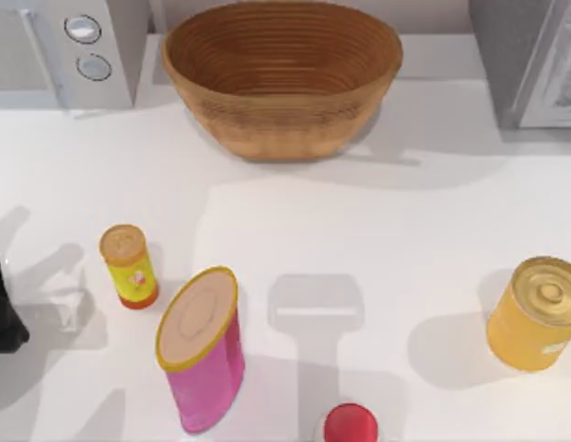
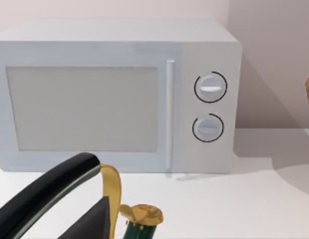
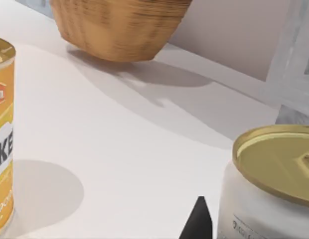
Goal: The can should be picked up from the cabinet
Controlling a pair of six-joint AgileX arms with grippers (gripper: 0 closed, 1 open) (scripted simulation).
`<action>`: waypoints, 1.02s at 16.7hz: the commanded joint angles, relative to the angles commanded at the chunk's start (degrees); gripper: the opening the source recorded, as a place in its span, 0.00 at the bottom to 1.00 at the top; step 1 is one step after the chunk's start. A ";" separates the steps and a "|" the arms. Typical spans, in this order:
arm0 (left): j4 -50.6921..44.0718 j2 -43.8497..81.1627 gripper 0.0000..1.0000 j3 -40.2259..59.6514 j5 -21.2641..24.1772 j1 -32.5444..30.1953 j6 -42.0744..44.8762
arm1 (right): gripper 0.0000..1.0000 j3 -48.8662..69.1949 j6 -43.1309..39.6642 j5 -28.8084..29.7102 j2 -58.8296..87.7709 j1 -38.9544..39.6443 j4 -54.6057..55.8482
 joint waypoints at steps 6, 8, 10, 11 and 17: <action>0.00 0.00 1.00 0.00 0.00 0.00 0.00 | 0.00 4.02 -9.31 -4.00 3.95 2.17 -10.97; 0.00 0.00 1.00 0.00 0.00 0.00 0.00 | 0.00 4.03 -9.35 -4.02 3.97 2.18 -11.01; 0.00 0.00 1.00 0.00 0.00 0.00 0.00 | 0.08 4.03 -9.35 -4.02 3.97 2.18 -11.01; 0.00 0.00 1.00 0.00 0.00 0.00 0.00 | 0.15 4.03 -9.35 -4.02 3.97 2.18 -11.01; 0.00 0.00 1.00 0.00 0.00 0.00 0.00 | 0.60 4.03 -9.35 -4.02 3.97 2.18 -11.01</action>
